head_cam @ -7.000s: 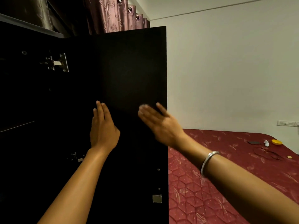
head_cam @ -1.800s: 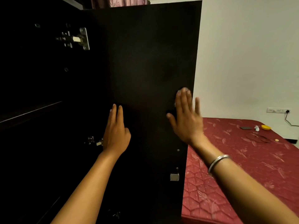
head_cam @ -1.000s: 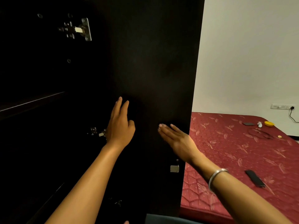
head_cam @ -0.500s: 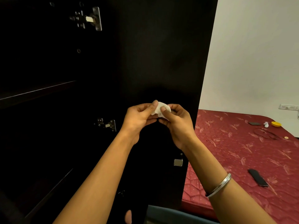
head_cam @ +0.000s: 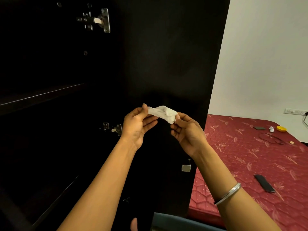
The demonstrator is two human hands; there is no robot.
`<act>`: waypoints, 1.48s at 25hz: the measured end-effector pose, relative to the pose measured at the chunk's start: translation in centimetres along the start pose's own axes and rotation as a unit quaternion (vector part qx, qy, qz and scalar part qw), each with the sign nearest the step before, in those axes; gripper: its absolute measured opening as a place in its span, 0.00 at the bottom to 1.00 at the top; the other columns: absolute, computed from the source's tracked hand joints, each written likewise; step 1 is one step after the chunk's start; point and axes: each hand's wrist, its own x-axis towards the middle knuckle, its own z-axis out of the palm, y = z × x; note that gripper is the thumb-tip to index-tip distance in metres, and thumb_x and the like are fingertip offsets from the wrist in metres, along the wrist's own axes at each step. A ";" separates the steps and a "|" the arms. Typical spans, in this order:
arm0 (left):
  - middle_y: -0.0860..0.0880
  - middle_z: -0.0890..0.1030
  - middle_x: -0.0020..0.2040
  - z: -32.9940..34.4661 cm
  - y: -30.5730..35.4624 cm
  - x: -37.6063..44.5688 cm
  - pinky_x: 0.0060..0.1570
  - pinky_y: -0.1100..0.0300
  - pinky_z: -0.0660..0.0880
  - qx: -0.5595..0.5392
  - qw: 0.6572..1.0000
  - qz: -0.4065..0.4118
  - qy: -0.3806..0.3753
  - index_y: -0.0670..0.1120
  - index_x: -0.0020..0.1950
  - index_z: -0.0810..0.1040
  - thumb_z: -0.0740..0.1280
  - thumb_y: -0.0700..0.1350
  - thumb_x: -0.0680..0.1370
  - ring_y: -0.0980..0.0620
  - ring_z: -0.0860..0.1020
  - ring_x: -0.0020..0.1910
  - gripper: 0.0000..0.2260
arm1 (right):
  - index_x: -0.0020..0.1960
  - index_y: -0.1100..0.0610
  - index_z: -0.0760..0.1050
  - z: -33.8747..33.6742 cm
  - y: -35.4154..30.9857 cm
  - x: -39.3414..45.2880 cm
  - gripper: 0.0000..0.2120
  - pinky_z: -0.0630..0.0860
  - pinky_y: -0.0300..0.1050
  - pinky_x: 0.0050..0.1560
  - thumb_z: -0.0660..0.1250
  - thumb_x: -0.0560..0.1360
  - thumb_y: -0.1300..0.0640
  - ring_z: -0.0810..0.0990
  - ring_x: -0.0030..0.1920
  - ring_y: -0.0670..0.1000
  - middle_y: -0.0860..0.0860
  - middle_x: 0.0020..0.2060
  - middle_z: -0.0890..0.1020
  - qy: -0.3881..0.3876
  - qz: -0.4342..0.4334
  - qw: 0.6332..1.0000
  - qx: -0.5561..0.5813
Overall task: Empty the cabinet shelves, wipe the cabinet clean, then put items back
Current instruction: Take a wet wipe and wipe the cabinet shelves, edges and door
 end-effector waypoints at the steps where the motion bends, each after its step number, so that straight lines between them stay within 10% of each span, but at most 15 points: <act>1: 0.44 0.85 0.47 0.1 0.0 -0.1 0.41 0.56 0.81 -0.010 1.000 -0.007 -0.014 0.46 0.45 0.78 0.68 0.51 0.80 0.47 0.85 0.47 0.09 | 0.52 0.58 0.81 0.2 0.2 0.0 0.09 0.74 0.42 0.42 0.61 0.81 0.62 0.77 0.37 0.47 0.51 0.39 0.82 0.008 0.001 1.000 -0.013; 4: 0.47 0.86 0.46 0.0 0.5 -0.3 0.44 0.53 0.82 0.092 0.994 -0.001 -0.062 0.46 0.51 0.80 0.73 0.56 0.73 0.48 0.85 0.48 0.16 | 0.51 0.59 0.81 0.8 0.2 -0.1 0.07 0.76 0.42 0.42 0.65 0.80 0.59 0.76 0.35 0.45 0.51 0.37 0.81 0.029 -0.013 0.996 -0.084; 8: 0.47 0.86 0.46 -0.1 1.0 -0.1 0.51 0.57 0.81 0.274 0.953 0.066 -0.109 0.46 0.52 0.84 0.75 0.40 0.74 0.51 0.85 0.48 0.08 | 0.47 0.61 0.81 0.5 -0.7 0.1 0.09 0.78 0.41 0.42 0.70 0.77 0.54 0.76 0.34 0.45 0.52 0.37 0.81 0.025 -0.036 0.992 -0.118; 19: 0.53 0.80 0.30 1.2 -0.2 0.9 0.32 0.60 0.77 0.022 0.999 -0.005 0.024 0.47 0.38 0.75 0.59 0.40 0.83 0.57 0.80 0.30 0.14 | 0.51 0.59 0.75 -2.6 -1.4 1.0 0.12 0.77 0.46 0.47 0.58 0.84 0.53 0.81 0.44 0.51 0.54 0.44 0.84 -0.027 -0.060 0.997 -0.047; 22: 0.50 0.80 0.35 2.1 -0.8 0.9 0.36 0.60 0.79 0.003 0.998 -0.006 0.059 0.47 0.38 0.75 0.62 0.40 0.81 0.54 0.81 0.35 0.12 | 0.49 0.60 0.76 -3.5 -1.2 0.9 0.10 0.79 0.49 0.50 0.63 0.81 0.53 0.83 0.46 0.53 0.54 0.45 0.85 -0.004 -0.100 0.962 -0.252; 28: 0.47 0.83 0.37 3.7 -2.6 0.3 0.42 0.56 0.79 0.180 0.980 0.032 0.075 0.46 0.40 0.80 0.66 0.49 0.82 0.51 0.82 0.38 0.12 | 0.65 0.50 0.75 -3.7 -0.7 1.6 0.24 0.82 0.47 0.55 0.75 0.71 0.47 0.84 0.52 0.48 0.48 0.53 0.83 -0.099 -0.059 0.952 -0.285; 37: 0.46 0.85 0.39 2.7 -6.0 0.0 0.39 0.62 0.80 0.234 0.970 0.050 0.042 0.42 0.46 0.84 0.74 0.46 0.76 0.51 0.83 0.40 0.08 | 0.47 0.53 0.82 -4.9 0.7 3.7 0.05 0.83 0.51 0.43 0.71 0.76 0.52 0.83 0.39 0.45 0.46 0.39 0.84 0.027 -0.237 0.884 -0.402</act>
